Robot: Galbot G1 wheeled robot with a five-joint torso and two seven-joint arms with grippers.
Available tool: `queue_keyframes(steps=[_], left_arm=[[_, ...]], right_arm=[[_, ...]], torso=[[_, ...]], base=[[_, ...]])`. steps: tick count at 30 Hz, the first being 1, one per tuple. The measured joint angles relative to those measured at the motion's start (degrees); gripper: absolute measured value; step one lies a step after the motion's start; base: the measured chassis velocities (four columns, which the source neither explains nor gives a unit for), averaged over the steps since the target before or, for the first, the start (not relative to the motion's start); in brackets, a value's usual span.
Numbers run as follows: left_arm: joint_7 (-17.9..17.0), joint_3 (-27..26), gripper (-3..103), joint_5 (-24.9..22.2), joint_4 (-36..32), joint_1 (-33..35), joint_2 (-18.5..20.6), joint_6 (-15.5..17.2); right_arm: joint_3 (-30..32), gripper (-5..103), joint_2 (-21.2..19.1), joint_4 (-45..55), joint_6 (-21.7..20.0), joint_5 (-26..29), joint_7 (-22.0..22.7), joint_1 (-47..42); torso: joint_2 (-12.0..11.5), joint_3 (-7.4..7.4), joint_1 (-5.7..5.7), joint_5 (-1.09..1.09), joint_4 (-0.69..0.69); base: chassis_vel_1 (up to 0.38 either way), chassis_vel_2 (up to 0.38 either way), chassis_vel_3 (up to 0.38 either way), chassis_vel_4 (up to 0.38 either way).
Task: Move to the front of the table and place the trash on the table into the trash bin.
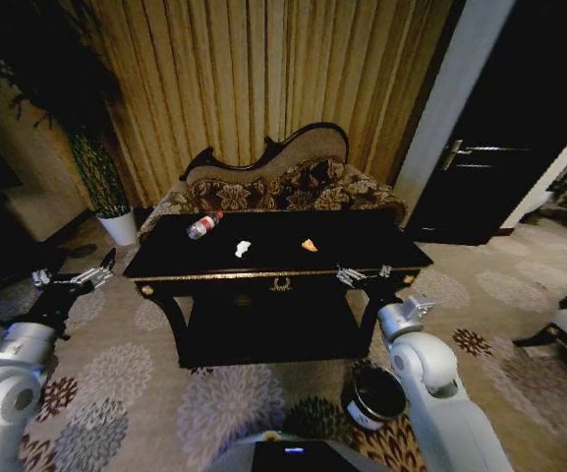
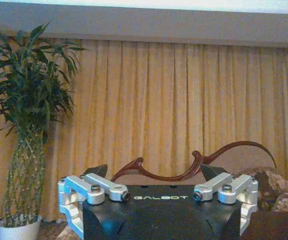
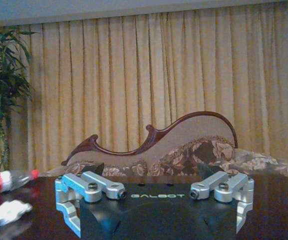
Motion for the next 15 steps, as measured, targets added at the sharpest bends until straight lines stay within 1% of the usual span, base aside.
queue_keyframes(steps=[11, 12, 13, 14, 15], left_arm=[[0.2, 0.1, 100, -0.2, -0.2, 0.2, -0.2, 0.0], [-0.2, 0.7, 100, -0.4, -0.2, 0.4, -0.2, 0.7], [-1.2, 1.2, 100, -0.4, -0.2, 0.7, -0.3, 2.4], [-1.2, 1.2, 100, -0.4, -0.2, 0.7, -0.3, 2.4], [-2.4, 1.9, 100, -0.5, -0.2, 0.8, -0.5, 4.5]], right_arm=[[-0.1, 100, 0.1, 0.7, 0.0, -0.9, 0.0, -1.0], [-0.1, 100, 0.2, 1.0, -0.1, -0.9, 0.0, -1.4], [-0.1, 100, 0.1, 1.1, -0.2, -1.0, 0.0, -1.6], [-0.1, 100, 0.1, 1.1, -0.2, -1.0, 0.0, -1.6], [-0.1, 100, 0.0, 1.1, -0.4, -1.1, 0.0, -1.7]], torso=[[0.0, 0.01, 0.04, 0.00, 0.00], [0.0, 0.02, 0.05, 0.01, 0.00], [0.0, 0.02, 0.06, 0.01, -0.01], [0.0, 0.02, 0.06, 0.01, -0.01], [0.0, 0.02, 0.08, -0.01, -0.01]], base=[[-0.338, 0.326, 0.344, -0.331], [-0.209, 0.259, 0.251, -0.251], [-0.140, 0.178, 0.145, -0.251], [-0.140, 0.178, 0.145, -0.251], [-0.140, 0.068, 0.050, -0.133]])
